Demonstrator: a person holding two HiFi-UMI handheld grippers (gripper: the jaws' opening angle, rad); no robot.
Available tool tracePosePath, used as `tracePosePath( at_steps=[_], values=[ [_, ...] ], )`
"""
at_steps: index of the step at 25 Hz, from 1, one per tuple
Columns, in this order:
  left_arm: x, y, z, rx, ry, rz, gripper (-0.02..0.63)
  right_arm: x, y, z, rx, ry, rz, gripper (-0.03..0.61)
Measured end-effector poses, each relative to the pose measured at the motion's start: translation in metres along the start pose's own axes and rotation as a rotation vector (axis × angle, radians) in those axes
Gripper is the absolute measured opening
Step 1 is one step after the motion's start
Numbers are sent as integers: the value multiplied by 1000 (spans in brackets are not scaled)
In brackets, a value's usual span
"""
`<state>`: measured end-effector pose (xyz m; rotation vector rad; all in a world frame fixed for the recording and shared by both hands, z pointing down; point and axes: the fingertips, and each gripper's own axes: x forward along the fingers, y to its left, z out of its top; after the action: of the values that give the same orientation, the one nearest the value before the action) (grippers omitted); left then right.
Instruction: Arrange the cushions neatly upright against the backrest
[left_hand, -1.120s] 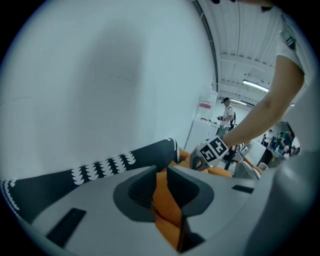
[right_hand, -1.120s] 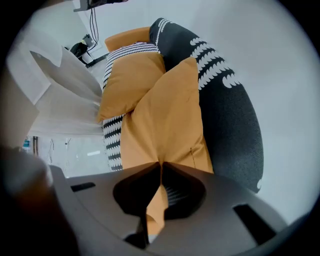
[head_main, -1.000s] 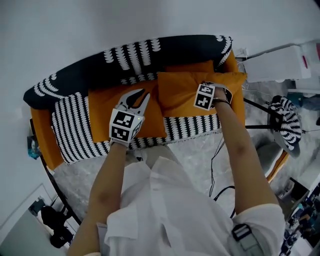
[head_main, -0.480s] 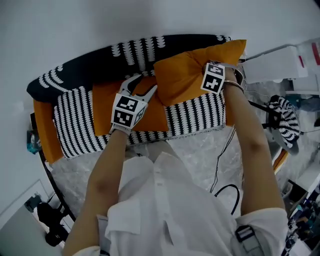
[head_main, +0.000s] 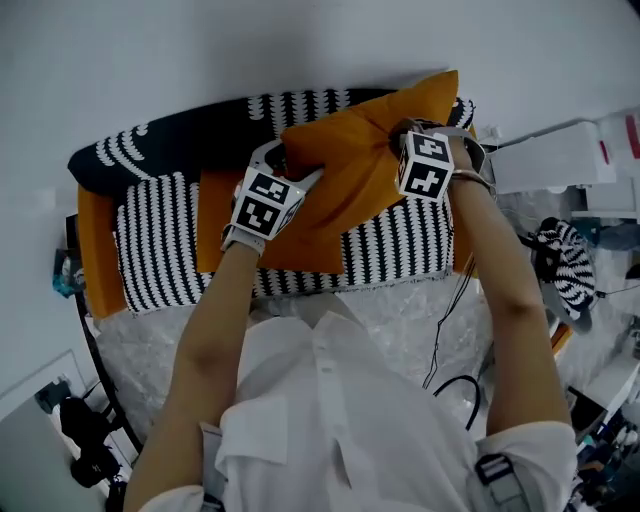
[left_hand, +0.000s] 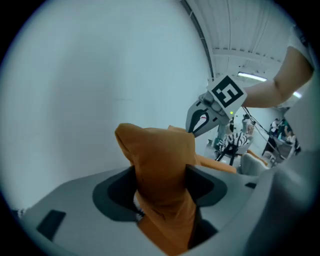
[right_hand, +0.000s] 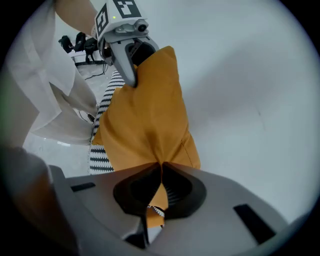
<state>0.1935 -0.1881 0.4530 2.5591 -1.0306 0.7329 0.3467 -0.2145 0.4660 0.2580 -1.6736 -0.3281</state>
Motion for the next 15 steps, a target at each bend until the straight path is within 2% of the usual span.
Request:
tracePosePath(
  at_steps=[1,3,6,9,11,15],
  values=[
    [-8,8,4,18,-8,36,292,-2,-1,13,-16,-16,-5,16],
    [-27,28,4,48,4,92,240,2,5,40,-36,-49,9,16],
    [-54,58,-16,62,46,138,203,16,22,85,-33,-111,49,15],
    [-83,85,-52,56,94,175,183,34,44,134,-38,-158,79,17],
    [-100,99,-80,52,132,177,178,48,59,164,-42,-178,97,17],
    [-120,108,-139,-9,190,125,164,69,80,204,-49,-177,116,17]
  ],
)
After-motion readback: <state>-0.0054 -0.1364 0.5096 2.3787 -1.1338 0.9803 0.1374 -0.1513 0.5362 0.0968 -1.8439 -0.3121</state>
